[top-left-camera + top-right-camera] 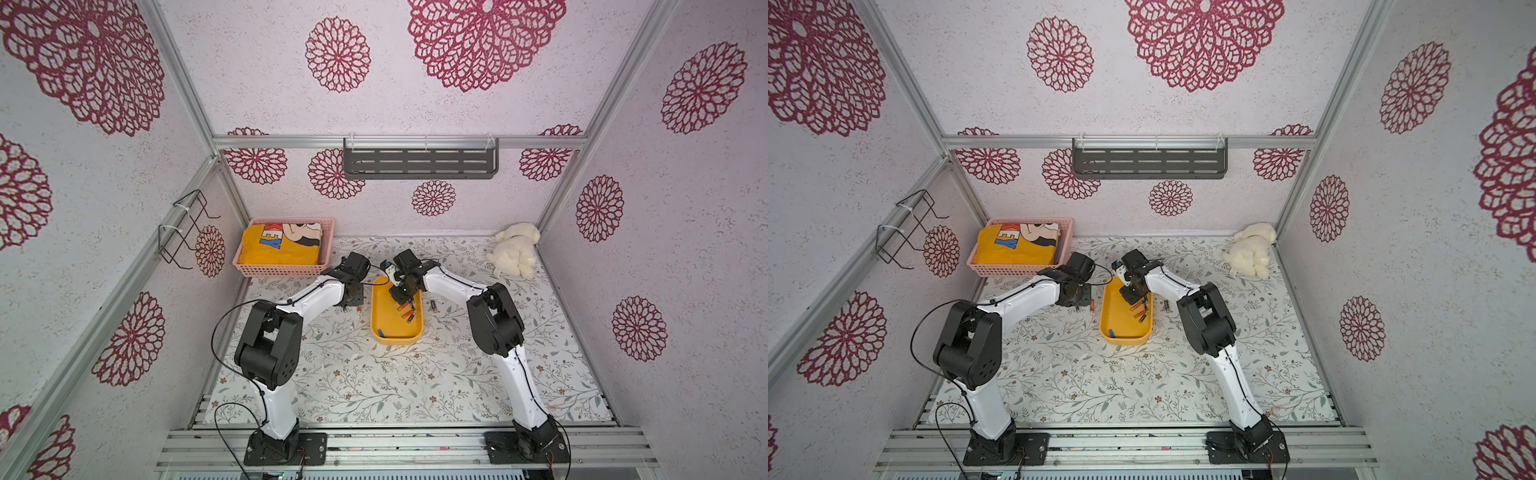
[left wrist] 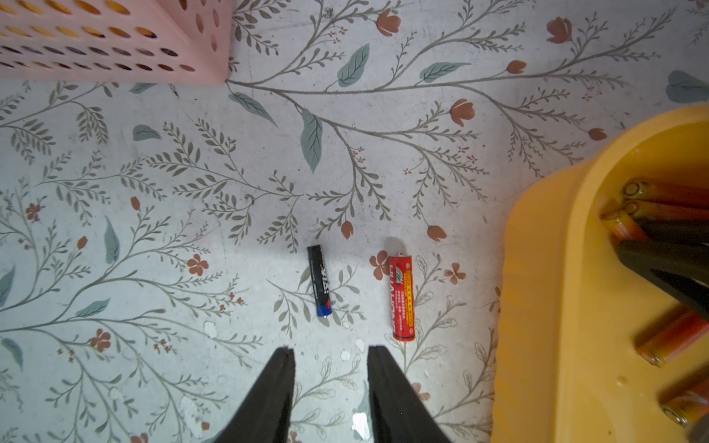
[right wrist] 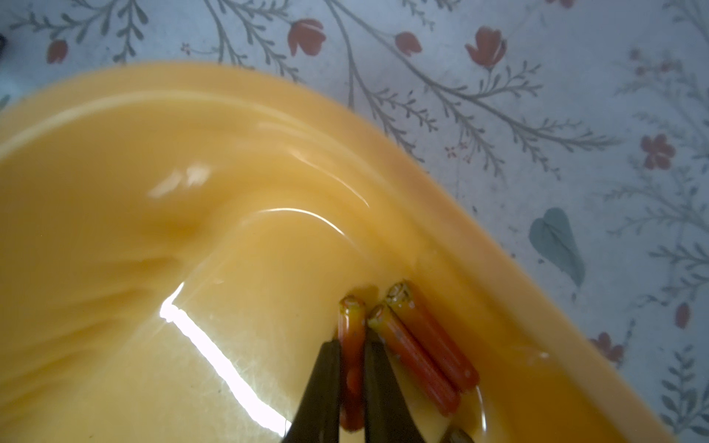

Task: Take the batteries out of the storage box
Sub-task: Pick up the battery from the storage box.

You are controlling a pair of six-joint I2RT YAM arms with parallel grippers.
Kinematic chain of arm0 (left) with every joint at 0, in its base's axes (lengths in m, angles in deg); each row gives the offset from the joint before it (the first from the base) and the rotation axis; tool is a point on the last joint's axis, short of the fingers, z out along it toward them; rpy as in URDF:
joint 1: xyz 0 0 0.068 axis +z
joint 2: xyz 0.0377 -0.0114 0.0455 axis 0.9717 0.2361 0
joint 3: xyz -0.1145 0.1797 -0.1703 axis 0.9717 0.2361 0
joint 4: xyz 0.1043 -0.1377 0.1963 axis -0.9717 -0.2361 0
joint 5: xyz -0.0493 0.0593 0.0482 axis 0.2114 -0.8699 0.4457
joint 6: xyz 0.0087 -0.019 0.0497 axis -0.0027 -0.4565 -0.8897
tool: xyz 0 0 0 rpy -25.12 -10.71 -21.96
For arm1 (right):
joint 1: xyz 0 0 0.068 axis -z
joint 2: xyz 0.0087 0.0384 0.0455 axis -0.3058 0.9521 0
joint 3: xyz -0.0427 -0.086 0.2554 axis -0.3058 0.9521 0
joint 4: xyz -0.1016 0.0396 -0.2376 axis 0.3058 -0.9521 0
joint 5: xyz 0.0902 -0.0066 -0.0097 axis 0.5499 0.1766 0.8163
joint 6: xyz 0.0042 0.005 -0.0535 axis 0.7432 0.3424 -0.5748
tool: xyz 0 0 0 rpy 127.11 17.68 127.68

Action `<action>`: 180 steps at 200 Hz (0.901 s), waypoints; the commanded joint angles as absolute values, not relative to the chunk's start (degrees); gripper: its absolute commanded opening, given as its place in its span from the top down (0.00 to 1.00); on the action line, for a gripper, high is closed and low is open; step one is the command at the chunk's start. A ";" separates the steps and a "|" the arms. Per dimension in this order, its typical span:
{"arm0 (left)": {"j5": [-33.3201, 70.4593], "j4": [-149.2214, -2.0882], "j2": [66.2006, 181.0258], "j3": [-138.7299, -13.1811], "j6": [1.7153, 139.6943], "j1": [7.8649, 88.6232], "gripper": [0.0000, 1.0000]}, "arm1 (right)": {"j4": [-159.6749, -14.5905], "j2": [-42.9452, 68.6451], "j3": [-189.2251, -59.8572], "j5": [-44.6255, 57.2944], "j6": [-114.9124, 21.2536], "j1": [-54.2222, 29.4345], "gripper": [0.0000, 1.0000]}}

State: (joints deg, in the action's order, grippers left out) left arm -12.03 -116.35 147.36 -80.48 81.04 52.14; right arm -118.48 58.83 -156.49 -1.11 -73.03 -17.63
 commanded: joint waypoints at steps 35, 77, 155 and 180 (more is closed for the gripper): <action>-13.58 -115.94 144.84 -80.70 81.98 52.10 0.66 | -120.18 53.15 -156.19 2.72 -64.47 -17.87 0.99; -15.14 -114.00 140.81 -79.29 82.67 52.10 0.66 | -116.51 46.17 -153.63 5.59 -58.26 -17.20 1.00; -19.15 -119.24 141.51 -86.07 81.74 47.07 0.66 | -109.61 30.69 -135.03 -1.35 -51.47 -9.09 1.00; -17.53 -117.86 142.00 -87.16 81.79 45.34 0.66 | -108.96 28.67 -127.90 -5.75 -51.61 -5.92 1.00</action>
State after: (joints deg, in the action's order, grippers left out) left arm -17.63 -118.05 141.37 -85.81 82.19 46.80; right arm -109.47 31.01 -132.98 0.47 -53.34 -8.21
